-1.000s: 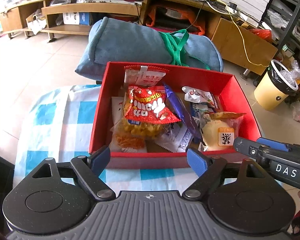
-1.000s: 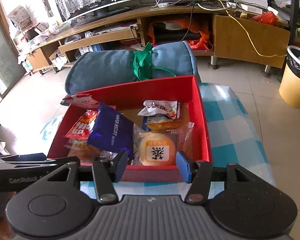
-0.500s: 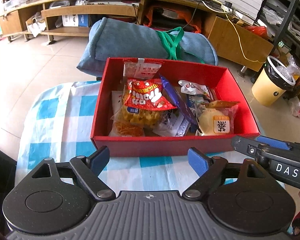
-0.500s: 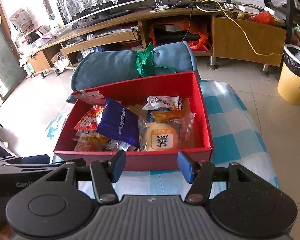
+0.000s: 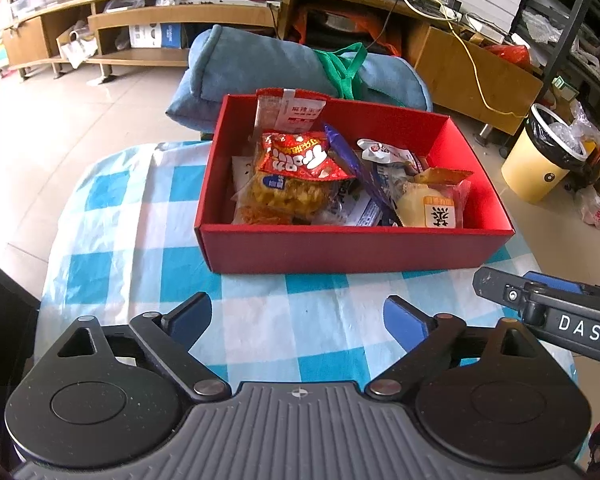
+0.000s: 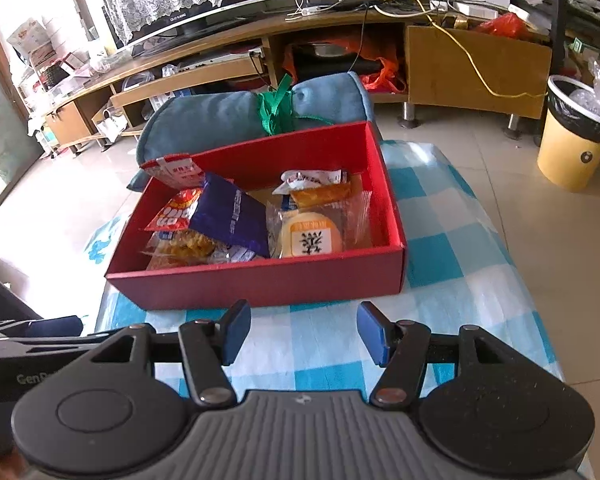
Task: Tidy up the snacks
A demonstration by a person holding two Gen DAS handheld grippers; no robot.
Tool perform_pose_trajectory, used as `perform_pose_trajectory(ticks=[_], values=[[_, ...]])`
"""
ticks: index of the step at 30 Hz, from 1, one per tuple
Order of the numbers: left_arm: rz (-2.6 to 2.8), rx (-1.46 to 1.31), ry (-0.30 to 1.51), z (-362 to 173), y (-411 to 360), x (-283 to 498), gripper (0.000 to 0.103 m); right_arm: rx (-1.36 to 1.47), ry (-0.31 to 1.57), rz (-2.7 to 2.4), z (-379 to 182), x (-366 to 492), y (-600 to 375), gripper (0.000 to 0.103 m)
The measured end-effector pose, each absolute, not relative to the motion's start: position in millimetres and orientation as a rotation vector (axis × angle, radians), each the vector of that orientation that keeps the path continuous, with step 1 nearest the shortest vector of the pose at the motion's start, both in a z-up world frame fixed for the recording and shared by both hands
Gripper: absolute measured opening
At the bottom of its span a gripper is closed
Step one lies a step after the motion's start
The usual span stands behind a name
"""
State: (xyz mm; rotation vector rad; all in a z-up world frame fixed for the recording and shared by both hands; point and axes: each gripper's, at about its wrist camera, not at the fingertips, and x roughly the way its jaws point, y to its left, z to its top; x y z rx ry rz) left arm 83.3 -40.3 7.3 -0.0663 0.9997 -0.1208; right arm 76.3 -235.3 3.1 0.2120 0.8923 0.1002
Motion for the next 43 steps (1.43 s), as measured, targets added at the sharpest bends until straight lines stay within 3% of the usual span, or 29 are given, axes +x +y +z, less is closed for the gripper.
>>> perform_pose_trajectory(ticks=[43], values=[[-0.119, -0.015, 0.95, 15, -44, 41, 0.098, 0.216, 0.9, 0.125, 5, 33, -226, 0.057]])
